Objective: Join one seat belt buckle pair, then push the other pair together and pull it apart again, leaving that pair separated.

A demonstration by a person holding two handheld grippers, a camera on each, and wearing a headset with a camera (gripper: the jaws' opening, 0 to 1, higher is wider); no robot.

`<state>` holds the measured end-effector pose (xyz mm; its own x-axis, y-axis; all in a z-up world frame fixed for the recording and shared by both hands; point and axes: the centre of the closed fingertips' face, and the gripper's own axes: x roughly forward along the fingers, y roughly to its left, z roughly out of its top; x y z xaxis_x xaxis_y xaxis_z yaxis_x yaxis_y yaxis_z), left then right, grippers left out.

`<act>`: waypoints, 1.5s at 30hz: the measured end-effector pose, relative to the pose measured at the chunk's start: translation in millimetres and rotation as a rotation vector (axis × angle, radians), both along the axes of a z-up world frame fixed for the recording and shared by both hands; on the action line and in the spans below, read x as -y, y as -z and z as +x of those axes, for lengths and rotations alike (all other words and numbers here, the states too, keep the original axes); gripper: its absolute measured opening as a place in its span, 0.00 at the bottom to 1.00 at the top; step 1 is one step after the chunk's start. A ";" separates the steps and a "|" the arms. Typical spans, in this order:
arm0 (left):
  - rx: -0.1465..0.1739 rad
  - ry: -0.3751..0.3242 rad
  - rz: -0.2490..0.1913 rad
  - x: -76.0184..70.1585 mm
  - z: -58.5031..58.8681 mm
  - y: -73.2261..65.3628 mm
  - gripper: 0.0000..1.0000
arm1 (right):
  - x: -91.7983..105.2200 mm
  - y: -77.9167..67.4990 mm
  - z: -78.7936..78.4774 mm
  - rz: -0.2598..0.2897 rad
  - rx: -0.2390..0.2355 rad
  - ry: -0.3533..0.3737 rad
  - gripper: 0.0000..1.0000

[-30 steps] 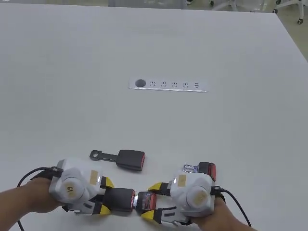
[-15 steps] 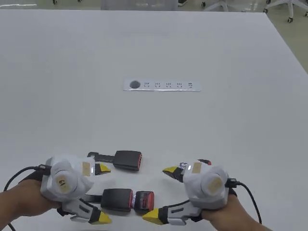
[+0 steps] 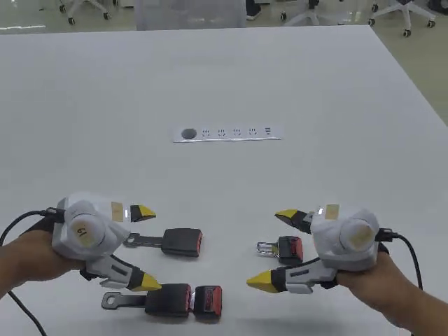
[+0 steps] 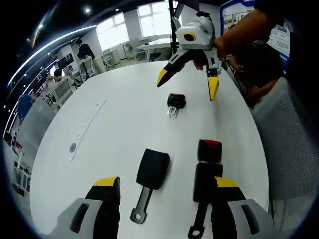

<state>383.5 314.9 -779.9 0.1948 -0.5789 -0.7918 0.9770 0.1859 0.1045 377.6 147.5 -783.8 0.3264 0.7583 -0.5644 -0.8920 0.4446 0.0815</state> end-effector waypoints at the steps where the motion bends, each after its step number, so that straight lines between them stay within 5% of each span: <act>1: 0.003 -0.002 0.000 0.2 4.3 -0.1 0.77 | 6.3 2.7 1.5 -0.013 0.002 -0.002 0.86; 7: 0.021 0.003 0.000 3.0 20.7 6.8 0.73 | 36.3 26.0 4.3 -0.089 -0.058 0.000 0.86; 13: -0.007 0.016 0.016 8.4 28.6 26.0 0.72 | 54.7 48.4 4.4 -0.152 -0.103 -0.029 0.85; 24: -0.069 0.048 0.050 20.7 28.3 71.2 0.66 | 57.3 72.6 5.3 -0.169 -0.176 -0.071 0.75; 29: -0.092 0.069 0.069 19.4 30.3 79.3 0.60 | 56.5 72.2 7.5 -0.171 -0.152 -0.107 0.73; 30: -0.106 0.058 0.026 24.5 31.6 76.2 0.58 | 57.3 72.9 8.3 -0.173 -0.153 -0.115 0.73; 33: -0.084 0.079 0.016 25.7 34.1 74.4 0.54 | 59.4 74.2 8.2 -0.190 -0.129 -0.151 0.70; 35: -0.121 0.096 0.010 25.3 29.0 74.7 0.47 | 62.5 75.3 8.6 -0.223 -0.086 -0.191 0.66; 45: -0.114 0.114 0.000 24.8 34.2 73.9 0.37 | 55.5 77.9 12.4 -0.217 -0.059 -0.248 0.49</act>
<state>417.7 290.0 -853.8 0.0364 -0.5919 -0.8052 0.9973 0.0733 -0.0088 390.0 92.0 -861.7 0.1086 0.6710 -0.7335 -0.9718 0.2268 0.0636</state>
